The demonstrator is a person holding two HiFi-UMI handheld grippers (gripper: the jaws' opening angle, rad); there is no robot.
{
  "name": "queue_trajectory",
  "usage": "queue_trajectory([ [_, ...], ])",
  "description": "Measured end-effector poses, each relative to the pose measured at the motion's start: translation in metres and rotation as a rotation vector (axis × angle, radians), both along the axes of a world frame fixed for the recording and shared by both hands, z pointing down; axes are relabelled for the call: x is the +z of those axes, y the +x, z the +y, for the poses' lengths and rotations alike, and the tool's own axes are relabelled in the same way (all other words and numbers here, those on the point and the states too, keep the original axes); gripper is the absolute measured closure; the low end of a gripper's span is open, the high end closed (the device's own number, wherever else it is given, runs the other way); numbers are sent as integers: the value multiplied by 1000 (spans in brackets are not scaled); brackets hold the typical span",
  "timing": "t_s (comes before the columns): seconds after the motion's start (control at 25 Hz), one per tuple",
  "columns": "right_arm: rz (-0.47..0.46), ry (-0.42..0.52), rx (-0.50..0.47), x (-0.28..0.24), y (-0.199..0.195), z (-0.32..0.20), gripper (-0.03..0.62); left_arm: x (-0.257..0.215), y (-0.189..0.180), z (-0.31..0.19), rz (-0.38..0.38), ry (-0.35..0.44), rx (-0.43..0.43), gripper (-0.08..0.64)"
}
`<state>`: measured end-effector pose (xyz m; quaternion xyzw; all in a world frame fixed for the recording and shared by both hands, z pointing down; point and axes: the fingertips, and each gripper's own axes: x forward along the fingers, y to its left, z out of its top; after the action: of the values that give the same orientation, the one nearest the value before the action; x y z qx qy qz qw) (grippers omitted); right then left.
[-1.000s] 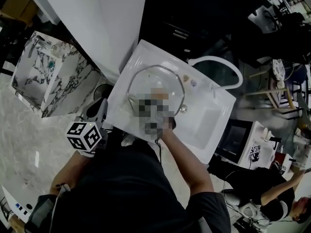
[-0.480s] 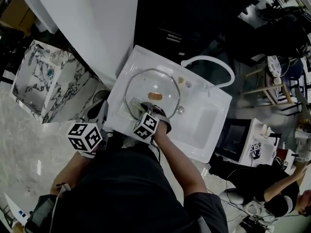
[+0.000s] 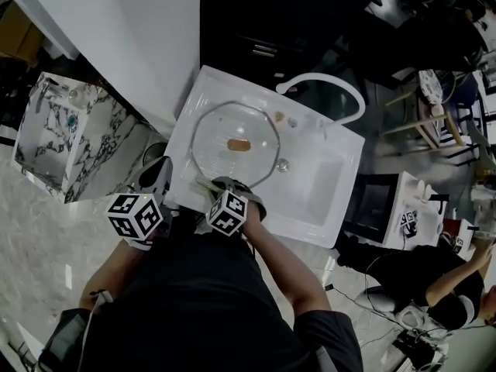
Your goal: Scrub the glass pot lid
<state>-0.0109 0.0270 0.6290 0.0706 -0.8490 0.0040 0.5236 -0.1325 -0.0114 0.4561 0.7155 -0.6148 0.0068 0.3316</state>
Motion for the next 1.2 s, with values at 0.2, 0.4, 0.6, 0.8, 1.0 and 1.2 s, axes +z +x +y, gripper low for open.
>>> queue_trajectory([
  [0.2, -337, -91, 382, -81, 22, -41, 526, -27, 14, -17, -9, 65, 56, 560],
  [0.4, -596, -45, 665, -162, 74, -83, 526, -55, 43, -38, -17, 127, 138, 560],
  [0.6, -933, -47, 859, -240, 108, -87, 526, -89, 84, -46, 7, 197, 251, 560],
  [0.8, -1128, 51, 899, -303, 123, -82, 526, -140, 100, -55, 43, 309, 293, 560],
  [1.0, -1180, 140, 859, -330, 114, -71, 526, -172, 104, -65, 89, 375, 282, 560],
  [1.2, -1109, 175, 784, -328, 97, -69, 526, -170, 105, -73, -59, 385, 357, 560],
])
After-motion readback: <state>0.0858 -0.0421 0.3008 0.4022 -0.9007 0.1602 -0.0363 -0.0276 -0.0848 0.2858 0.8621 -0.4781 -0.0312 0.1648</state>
